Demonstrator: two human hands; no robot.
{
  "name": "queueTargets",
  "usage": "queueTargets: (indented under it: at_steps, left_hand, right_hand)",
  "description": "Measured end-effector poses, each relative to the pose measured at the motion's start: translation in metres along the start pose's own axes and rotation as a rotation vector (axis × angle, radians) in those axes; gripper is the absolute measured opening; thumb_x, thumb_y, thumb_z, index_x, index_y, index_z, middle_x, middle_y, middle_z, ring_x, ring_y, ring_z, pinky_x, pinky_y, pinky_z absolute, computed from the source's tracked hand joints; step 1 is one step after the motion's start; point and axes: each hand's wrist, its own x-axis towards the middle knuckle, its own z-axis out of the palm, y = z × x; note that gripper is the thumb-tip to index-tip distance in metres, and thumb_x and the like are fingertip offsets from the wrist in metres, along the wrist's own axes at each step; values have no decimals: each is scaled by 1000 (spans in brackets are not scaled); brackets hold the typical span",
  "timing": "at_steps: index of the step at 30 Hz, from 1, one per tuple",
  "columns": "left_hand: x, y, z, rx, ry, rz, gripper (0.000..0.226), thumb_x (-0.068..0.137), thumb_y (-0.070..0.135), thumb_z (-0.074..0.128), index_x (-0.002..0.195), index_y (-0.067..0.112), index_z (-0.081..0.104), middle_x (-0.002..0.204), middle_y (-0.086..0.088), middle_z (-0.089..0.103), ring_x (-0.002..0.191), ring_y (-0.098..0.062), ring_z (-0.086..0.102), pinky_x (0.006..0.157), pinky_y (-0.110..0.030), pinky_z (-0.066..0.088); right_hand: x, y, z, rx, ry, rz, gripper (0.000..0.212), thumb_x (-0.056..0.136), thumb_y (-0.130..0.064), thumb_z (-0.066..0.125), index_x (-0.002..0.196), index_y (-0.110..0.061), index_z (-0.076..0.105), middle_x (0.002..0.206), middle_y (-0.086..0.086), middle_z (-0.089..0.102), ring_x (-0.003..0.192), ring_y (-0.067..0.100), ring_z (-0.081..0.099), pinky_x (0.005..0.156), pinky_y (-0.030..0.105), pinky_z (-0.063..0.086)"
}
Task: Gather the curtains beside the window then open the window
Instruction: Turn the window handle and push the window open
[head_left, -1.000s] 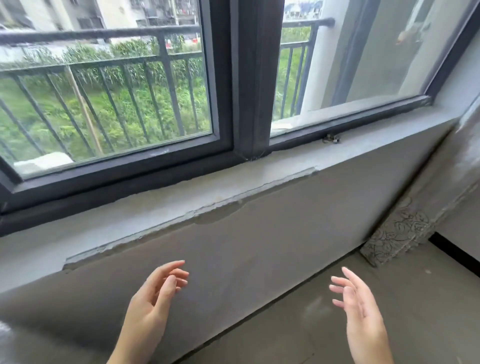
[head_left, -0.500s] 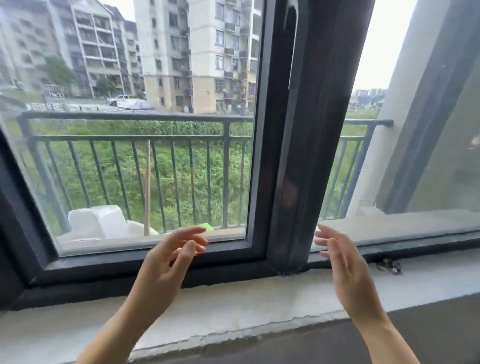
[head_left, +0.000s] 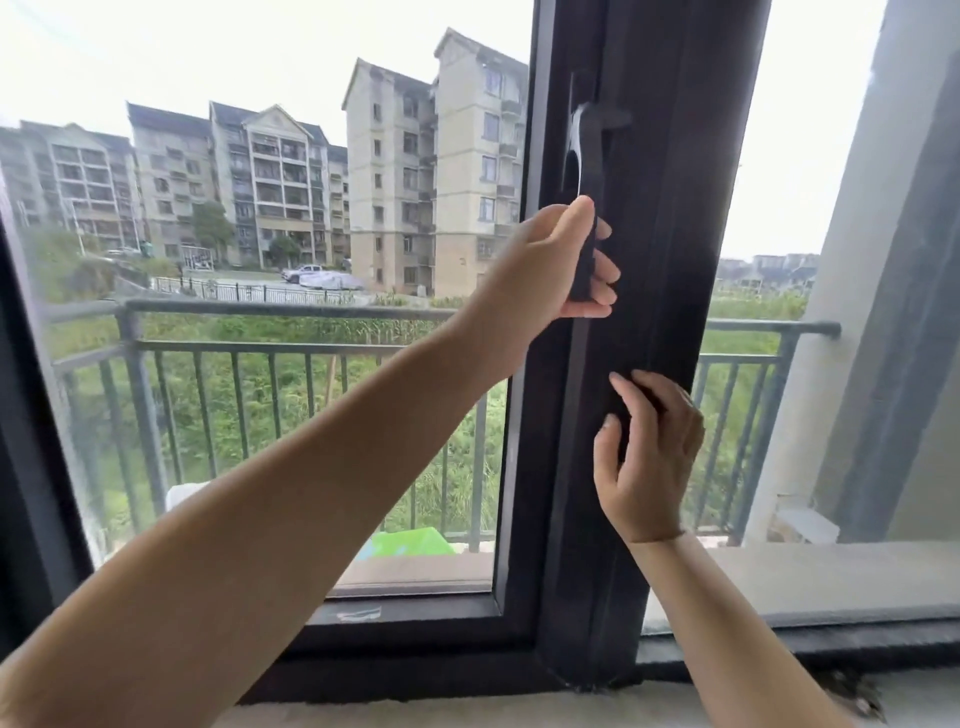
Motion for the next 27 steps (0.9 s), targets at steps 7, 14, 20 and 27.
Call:
queueTargets:
  at_steps: [7,14,20,27]
  left_hand:
    - [14,0,-7,308,154,95,32,97,22,32,68,11,41,52,1,36,36,-5,34,34,-13,27]
    - [26,63,-76,1488,333,582,43,94,46,35,72,15,53,50,9,36,51,-14,42,65,-23,31]
    - [32,61,-81,1540,432,681,41,91,49,39,92,14,60,64,4,53,65,-14,48,69,-27,35]
    - [-10,-11,-126,1418,524,593,64,88,32,50,139,4,24,136,-20,45,121,-29,43,102,-34,25]
  right_hand:
    - [2,2,-2,1,-11,-40,29,89,-15,42,116,-13,52,121,5,44,111,27,47,98,36,34]
    - [4,-1,-3,17,-2,-29,28,87,-13,44,114,-11,54,120,6,45,110,27,47,96,36,34]
    - [6,-8,-10,90,-52,43,29,85,-6,46,113,-6,55,122,7,44,113,28,45,100,38,33]
    - [5,-63,-31,349,-256,22,36,87,-9,41,122,-5,47,128,12,51,128,22,38,111,32,29]
